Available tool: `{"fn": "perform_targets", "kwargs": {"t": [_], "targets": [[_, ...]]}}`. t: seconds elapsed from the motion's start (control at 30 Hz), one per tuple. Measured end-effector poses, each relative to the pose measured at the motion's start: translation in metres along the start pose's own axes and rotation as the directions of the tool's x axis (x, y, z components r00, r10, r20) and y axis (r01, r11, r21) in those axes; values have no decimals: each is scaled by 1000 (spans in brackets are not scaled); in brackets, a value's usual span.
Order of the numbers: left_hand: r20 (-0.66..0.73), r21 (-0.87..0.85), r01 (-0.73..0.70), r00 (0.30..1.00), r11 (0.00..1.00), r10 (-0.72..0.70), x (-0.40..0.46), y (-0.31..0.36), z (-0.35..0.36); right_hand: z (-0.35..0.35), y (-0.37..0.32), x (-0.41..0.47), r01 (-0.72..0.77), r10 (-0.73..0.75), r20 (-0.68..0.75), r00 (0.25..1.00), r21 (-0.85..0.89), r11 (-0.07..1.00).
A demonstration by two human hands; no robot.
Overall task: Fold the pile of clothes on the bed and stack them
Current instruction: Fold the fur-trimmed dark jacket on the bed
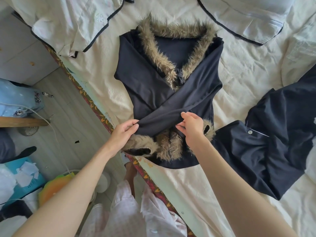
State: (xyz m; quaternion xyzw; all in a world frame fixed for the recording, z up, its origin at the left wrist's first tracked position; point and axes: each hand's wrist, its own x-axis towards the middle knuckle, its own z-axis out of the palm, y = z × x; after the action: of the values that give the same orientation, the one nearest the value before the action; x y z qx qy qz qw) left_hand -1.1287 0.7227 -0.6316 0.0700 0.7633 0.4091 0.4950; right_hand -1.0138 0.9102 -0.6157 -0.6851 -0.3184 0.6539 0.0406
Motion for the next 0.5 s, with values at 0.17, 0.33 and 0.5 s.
{"fn": "perform_targets", "kwargs": {"t": [0.17,0.33,0.5], "targets": [[18,53,41,999,998,-42,-1,-3,0,-11,8,-3,56,-56,1,998,-120,991],[-56,177,120,992,977,-112,-4,-25,5,-36,13,-4,112,-128,-59,990,-223,968],[10,-123,259,966,958,-259,-20,-38,2,-72,21,3,317,-523,-166,836,-632,707]]}}
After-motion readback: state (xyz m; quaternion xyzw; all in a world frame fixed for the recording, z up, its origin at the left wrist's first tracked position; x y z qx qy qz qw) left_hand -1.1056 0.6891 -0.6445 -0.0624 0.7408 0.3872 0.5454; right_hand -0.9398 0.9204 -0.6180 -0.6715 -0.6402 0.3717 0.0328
